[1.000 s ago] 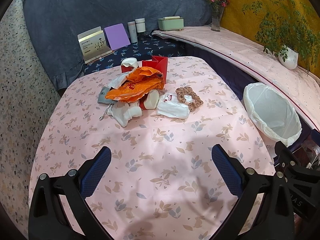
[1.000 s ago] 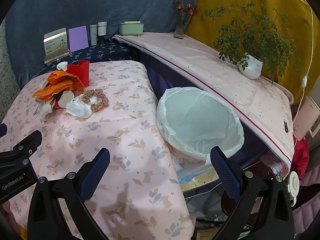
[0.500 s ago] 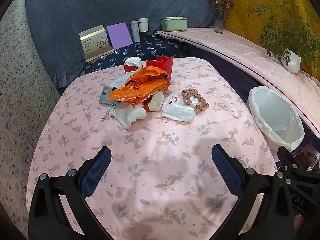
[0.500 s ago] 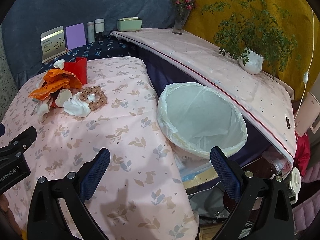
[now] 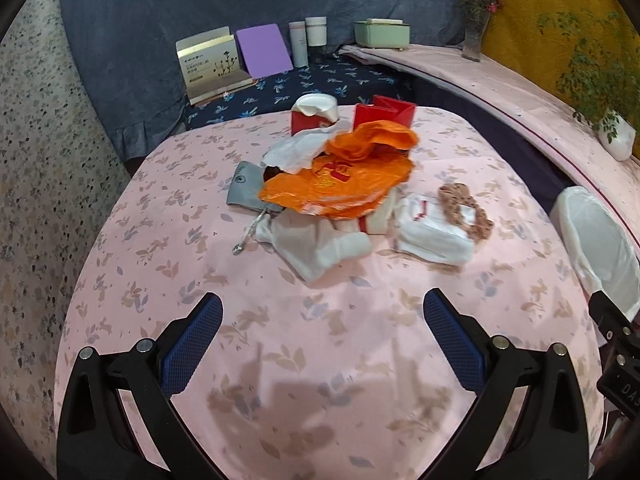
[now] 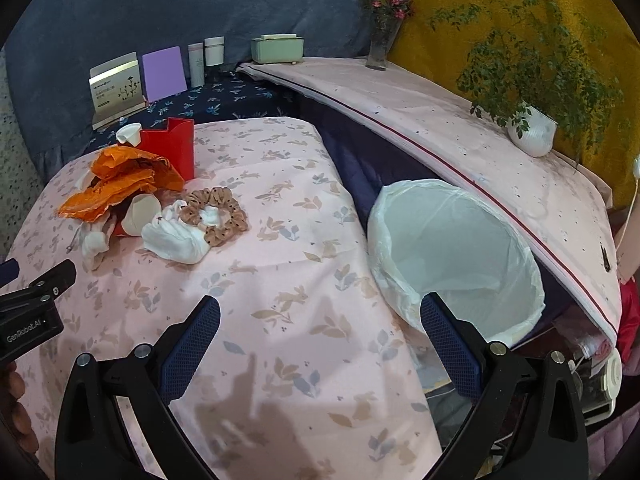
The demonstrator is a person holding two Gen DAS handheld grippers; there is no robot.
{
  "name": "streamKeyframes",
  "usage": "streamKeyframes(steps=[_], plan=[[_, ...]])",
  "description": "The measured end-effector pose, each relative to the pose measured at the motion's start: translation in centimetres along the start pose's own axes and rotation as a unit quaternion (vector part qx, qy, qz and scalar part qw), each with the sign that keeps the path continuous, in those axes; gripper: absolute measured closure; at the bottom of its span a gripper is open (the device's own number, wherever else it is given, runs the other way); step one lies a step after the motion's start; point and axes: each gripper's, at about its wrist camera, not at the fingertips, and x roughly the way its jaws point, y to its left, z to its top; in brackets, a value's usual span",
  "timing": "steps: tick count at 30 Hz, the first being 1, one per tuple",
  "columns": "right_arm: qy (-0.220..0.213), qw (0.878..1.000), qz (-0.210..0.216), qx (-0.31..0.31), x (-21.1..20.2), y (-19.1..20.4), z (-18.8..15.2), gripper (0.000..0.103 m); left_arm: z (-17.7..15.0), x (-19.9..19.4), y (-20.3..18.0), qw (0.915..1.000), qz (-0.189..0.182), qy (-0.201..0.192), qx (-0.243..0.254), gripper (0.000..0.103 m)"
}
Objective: Collect trash
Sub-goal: 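Grasp a white glove with the left tool while the right tool grasps another white glove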
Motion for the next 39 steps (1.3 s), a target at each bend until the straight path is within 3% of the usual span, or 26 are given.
streamKeyframes(steps=[7, 12, 14, 17, 19, 22, 25, 29, 36, 39], plan=[[0.003, 0.999, 0.032, -0.014, 2.8, 3.8, 1.8, 0.008, 1.8, 3.9, 2.0, 0.9994, -0.016, 0.015, -0.025, 0.008], [0.012, 0.998, 0.057, -0.022, 4.6, 6.2, 2.4, 0.014, 2.4, 6.5, 2.3, 0.9980, -0.038, 0.038, -0.032, 0.021], [0.020, 0.997, 0.067, -0.022, 5.4, 6.9, 2.5, 0.018, 2.4, 7.1, 2.1, 0.9975, -0.047, 0.045, -0.028, 0.029], [0.036, 0.996, 0.082, -0.019, 6.8, 7.7, 2.5, 0.026, 2.4, 7.7, 1.7, 0.9957, -0.068, 0.058, -0.022, 0.051], [0.044, 0.995, 0.089, -0.016, 7.5, 8.2, 2.5, 0.035, 2.3, 8.0, 1.5, 0.9942, -0.082, 0.067, -0.019, 0.072], [0.056, 0.992, 0.109, -0.010, 8.4, 8.8, 2.5, 0.045, 2.1, 7.7, 1.4, 0.9935, -0.090, 0.067, -0.018, 0.085], [0.061, 0.990, 0.127, -0.012, 9.0, 9.5, 2.6, 0.054, 2.0, 7.3, 1.8, 0.9920, -0.104, 0.067, -0.025, 0.088], [0.058, 0.989, 0.136, -0.022, 9.5, 10.8, 2.8, 0.057, 1.8, 6.7, 1.8, 0.9915, -0.110, 0.065, -0.025, 0.089], [0.070, 0.984, 0.161, -0.027, 10.0, 11.6, 2.5, 0.095, 1.4, 6.1, 2.6, 0.9910, -0.108, 0.068, -0.039, 0.091], [0.062, 0.984, 0.164, -0.031, 9.0, 11.4, 2.3, 0.096, 1.1, 5.2, 2.7, 0.9913, -0.107, 0.065, -0.040, 0.091]])
